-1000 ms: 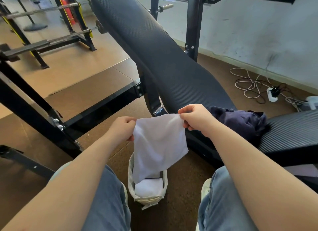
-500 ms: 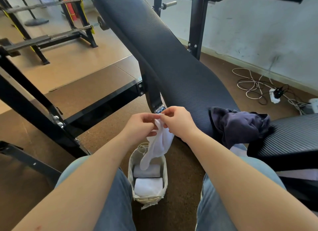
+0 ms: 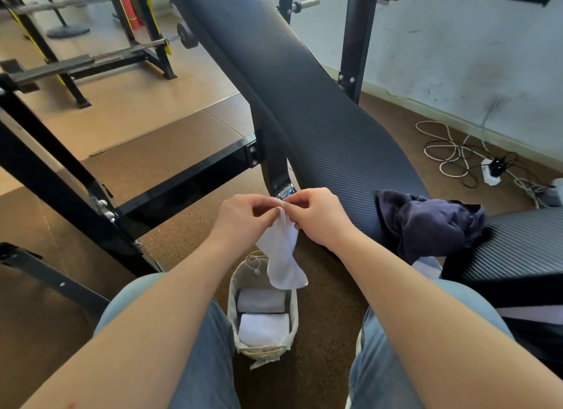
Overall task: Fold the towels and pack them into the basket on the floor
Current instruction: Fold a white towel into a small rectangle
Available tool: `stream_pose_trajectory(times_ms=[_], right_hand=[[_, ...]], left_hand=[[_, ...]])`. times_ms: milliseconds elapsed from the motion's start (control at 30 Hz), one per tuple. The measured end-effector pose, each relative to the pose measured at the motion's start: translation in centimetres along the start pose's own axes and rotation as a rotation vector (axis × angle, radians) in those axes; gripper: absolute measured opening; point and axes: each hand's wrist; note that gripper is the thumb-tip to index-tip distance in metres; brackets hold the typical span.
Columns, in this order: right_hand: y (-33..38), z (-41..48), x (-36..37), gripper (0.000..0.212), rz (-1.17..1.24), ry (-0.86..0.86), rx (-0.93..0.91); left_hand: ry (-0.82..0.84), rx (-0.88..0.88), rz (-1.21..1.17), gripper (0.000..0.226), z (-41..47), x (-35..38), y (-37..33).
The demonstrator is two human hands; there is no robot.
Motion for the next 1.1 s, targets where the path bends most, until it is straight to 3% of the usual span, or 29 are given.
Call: stream_pose_trajectory(times_ms=[200, 400, 700, 900, 1100], right_hand=[[0.1, -0.3, 0.0, 0.024, 0.076, 0.039, -0.005], [0.0, -0.3, -0.4, 0.026, 0.135, 0.152, -0.051], [0.0, -0.9, -0.1, 0.019, 0.034, -0.016, -0.102], [-0.1, -1.0, -1.0, 0.015, 0.018, -0.045, -0.096], [-0.3, -1.1, -1.6, 0.014, -0.004, -0.018, -0.140]], left_hand=[[-0.065, 0.096, 0.131, 0.017, 0.1, -0.1, 0.4], [-0.099, 0.058, 0.094, 0.019, 0.0, -0.4, 0.1], [-0.064, 0.027, 0.034, 0.019, 0.2, -0.6, -0.2], [-0.197, -0.272, -0.071, 0.024, 1.4, -1.3, 1.0], [-0.134, -0.548, -0.199, 0.026, 1.5, -1.9, 0.9]])
Point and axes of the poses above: each hand's wrist, its own z-axis towards the middle knuckle, its own x-axis out of the palm, y = z × x, and after that the axes turned 12 degrees about -z, right-handed
